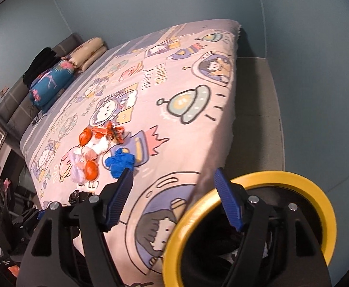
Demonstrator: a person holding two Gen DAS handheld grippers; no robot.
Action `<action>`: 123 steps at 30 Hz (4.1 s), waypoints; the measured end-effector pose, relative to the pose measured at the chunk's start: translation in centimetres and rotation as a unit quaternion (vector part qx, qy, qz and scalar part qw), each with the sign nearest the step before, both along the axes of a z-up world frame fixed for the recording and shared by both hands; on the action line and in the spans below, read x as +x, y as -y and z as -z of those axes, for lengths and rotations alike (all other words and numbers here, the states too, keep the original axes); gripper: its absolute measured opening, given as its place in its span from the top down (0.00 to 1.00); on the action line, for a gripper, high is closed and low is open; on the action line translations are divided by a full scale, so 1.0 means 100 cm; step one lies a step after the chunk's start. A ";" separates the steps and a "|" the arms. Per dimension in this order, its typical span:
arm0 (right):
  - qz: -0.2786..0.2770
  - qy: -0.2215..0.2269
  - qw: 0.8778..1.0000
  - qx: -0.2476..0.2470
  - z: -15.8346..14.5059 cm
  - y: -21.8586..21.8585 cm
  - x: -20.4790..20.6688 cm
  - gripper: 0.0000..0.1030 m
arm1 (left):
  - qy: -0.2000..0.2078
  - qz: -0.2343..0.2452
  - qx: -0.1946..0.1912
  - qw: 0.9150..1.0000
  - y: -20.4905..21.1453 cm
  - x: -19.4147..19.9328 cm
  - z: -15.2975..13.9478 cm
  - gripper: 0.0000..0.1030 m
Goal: Collect trash
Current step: 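Move both open tools back over the trash pile on the bed, then grasp the black plastic bags with the left tool while the right tool grasps the blue bag, then carry the black bags and blue bag with both tools over the yellow bin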
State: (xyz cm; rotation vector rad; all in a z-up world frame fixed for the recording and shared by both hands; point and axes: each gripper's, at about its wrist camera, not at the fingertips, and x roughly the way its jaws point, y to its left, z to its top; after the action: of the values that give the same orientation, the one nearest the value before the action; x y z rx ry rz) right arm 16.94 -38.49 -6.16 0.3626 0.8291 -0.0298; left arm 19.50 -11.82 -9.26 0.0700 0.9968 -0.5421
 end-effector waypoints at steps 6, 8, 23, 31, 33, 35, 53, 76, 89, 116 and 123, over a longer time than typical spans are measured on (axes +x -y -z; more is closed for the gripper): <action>-0.036 -0.007 0.999 -0.004 0.002 -0.029 0.020 0.35 | -0.007 -0.029 0.002 1.000 -0.026 0.009 0.008 0.18; -0.048 -0.009 0.999 -0.004 0.003 -0.039 0.026 0.35 | -0.010 -0.039 0.004 0.999 -0.035 0.012 0.011 0.18; -0.113 -0.050 0.992 -0.008 0.026 -0.100 0.078 0.33 | -0.040 -0.090 0.010 0.995 -0.084 0.029 0.040 0.18; -0.133 -0.077 0.988 -0.023 0.048 -0.123 0.101 0.29 | -0.061 -0.115 0.003 0.991 -0.103 0.039 0.059 0.18; -0.137 -0.086 0.987 -0.024 0.055 -0.128 0.109 0.29 | -0.065 -0.118 0.002 0.991 -0.105 0.041 0.063 0.18; -0.138 -0.094 0.986 -0.028 0.061 -0.131 0.115 0.29 | -0.071 -0.122 0.002 0.990 -0.107 0.044 0.069 0.18; -0.155 -0.178 0.968 -0.086 0.132 -0.164 0.182 0.29 | -0.119 -0.150 -0.019 0.981 -0.118 0.072 0.110 0.18; -0.130 -0.197 0.969 -0.079 0.160 -0.160 0.202 0.33 | -0.110 -0.161 -0.027 0.980 -0.112 0.080 0.122 0.37; -0.096 -0.195 0.975 -0.054 0.157 -0.142 0.203 0.63 | -0.116 -0.180 -0.047 0.976 -0.122 0.074 0.119 0.72; -0.130 -0.145 0.981 -0.012 0.094 -0.135 0.129 0.76 | -0.085 -0.155 -0.052 0.983 -0.114 0.042 0.076 0.73; -0.129 -0.127 0.983 0.001 0.075 -0.121 0.101 0.76 | -0.078 -0.144 -0.059 0.985 -0.106 0.031 0.061 0.73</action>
State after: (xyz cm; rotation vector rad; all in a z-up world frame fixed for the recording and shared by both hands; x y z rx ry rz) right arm 27.02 -26.37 -13.61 0.2522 1.1243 0.1698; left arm 22.58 -1.23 -15.40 -0.2231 1.1028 -0.3441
